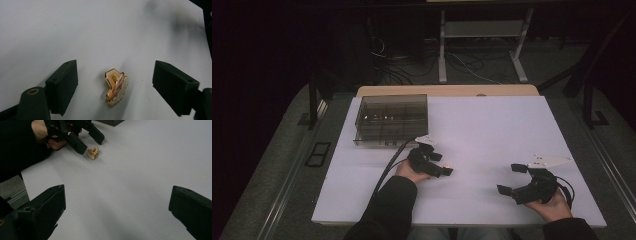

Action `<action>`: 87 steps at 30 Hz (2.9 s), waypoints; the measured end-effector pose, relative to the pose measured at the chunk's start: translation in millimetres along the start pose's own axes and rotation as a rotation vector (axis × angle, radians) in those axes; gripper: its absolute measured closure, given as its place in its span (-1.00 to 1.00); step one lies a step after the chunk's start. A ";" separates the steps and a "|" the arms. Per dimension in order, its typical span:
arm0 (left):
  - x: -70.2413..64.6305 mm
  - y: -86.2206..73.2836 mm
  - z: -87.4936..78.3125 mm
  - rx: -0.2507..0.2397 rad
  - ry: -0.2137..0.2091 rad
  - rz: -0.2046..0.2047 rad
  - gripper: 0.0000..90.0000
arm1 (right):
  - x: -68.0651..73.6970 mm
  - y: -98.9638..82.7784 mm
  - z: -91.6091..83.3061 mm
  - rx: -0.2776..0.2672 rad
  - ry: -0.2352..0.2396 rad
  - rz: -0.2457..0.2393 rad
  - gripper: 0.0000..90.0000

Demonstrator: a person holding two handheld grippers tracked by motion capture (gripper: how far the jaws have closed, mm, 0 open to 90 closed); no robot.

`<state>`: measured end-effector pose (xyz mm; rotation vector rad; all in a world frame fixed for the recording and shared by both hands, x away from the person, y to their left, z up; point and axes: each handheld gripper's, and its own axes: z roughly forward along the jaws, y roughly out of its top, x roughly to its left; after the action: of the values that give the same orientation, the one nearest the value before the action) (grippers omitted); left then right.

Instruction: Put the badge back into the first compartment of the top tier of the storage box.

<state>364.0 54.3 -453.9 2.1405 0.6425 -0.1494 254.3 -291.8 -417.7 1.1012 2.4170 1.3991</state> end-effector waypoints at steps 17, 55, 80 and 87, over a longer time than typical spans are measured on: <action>7.2 -0.5 0.1 -0.015 -0.023 -0.036 0.08 | 0.8 0.0 1.7 0.014 0.003 -0.001 -0.99; -4.0 4.3 -1.5 -0.002 -0.035 -0.014 0.88 | -0.8 -0.7 3.7 0.023 -0.011 -0.007 -0.99; -15.5 17.1 -23.1 0.000 0.032 0.031 0.96 | 0.8 0.0 2.8 0.001 -0.022 -0.009 -0.99; -17.3 21.0 -31.3 -0.001 0.050 0.042 0.96 | 1.4 -0.3 3.4 0.001 -0.019 -0.013 -0.99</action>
<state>355.8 61.8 -414.0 2.1609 0.6260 -0.0731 254.8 -288.6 -419.5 1.0921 2.4073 1.3774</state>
